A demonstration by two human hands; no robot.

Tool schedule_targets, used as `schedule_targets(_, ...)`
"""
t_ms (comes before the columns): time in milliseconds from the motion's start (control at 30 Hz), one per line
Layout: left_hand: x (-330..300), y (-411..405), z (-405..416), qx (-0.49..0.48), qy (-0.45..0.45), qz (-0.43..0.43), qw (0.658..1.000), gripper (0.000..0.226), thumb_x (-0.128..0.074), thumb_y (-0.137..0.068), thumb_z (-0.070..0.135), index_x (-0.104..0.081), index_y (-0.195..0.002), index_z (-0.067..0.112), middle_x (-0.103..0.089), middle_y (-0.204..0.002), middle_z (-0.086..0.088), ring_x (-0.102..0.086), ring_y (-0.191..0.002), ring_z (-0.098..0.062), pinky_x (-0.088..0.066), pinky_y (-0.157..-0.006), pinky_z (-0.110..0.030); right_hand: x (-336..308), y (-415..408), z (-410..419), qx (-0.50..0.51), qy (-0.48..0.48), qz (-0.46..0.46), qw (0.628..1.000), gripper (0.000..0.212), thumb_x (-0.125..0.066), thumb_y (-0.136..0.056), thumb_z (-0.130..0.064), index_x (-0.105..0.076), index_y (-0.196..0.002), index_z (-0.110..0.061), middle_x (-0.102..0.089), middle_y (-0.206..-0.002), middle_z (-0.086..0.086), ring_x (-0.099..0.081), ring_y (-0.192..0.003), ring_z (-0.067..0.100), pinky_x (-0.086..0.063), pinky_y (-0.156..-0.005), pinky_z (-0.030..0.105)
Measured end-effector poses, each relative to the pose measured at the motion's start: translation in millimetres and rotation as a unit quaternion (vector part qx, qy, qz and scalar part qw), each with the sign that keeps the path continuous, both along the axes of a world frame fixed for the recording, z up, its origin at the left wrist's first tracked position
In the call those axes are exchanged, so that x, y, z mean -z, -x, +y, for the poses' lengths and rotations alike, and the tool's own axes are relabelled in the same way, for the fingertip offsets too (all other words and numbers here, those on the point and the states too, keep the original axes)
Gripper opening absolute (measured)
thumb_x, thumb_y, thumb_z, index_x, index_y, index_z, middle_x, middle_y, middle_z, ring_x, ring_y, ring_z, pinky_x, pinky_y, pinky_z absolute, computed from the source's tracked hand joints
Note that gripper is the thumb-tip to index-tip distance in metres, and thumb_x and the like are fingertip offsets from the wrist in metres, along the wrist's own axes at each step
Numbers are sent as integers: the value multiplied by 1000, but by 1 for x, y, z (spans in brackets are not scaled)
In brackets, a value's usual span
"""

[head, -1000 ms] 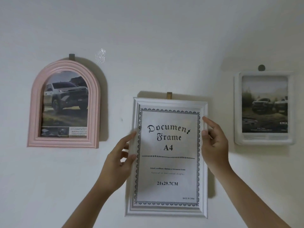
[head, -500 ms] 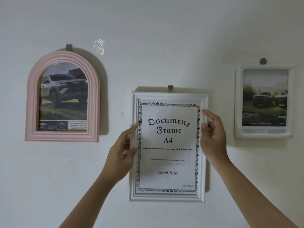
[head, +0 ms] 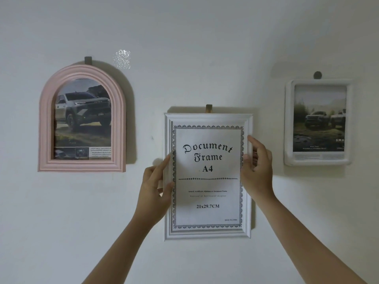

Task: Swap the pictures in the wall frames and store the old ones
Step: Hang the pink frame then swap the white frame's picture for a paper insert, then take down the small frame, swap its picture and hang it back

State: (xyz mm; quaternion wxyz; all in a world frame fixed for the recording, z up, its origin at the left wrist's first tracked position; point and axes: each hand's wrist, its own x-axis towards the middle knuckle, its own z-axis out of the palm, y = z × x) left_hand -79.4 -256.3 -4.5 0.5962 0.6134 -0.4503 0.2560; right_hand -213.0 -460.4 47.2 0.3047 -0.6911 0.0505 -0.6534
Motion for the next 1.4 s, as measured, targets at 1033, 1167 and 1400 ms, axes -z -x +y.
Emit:
schedule_targets(1033,-38,162,-124,40,-22,-62,997,47,-65,-83,16,-50,-127,25,-44,-115,5,-46,-107,-3,-37,-92,-16,-11,160,-114,143,-2,-10,990,56,-73,-77,-38,-50,-127,-29,-50,-121,-4,-53,-108,16,-40,-89,26)
schedule_targets(1167,-49,172,-164,38,-43,-88,994,47,-64,-84,18,-48,-128,27,-43,-117,8,-45,-105,1,-33,-87,-3,-17,169,-154,157,16,20,987,65,-74,-73,-44,-45,-131,-34,-42,-121,-11,-49,-118,21,-41,-93,31)
schedule_targets(1400,-68,171,-218,2,-70,-85,994,48,-63,-84,17,-48,-129,23,-41,-120,0,-46,-113,-14,-35,-95,-16,-18,161,-204,145,32,66,987,66,-73,-80,-28,-42,-138,-29,-48,-121,6,-51,-111,28,-43,-91,35)
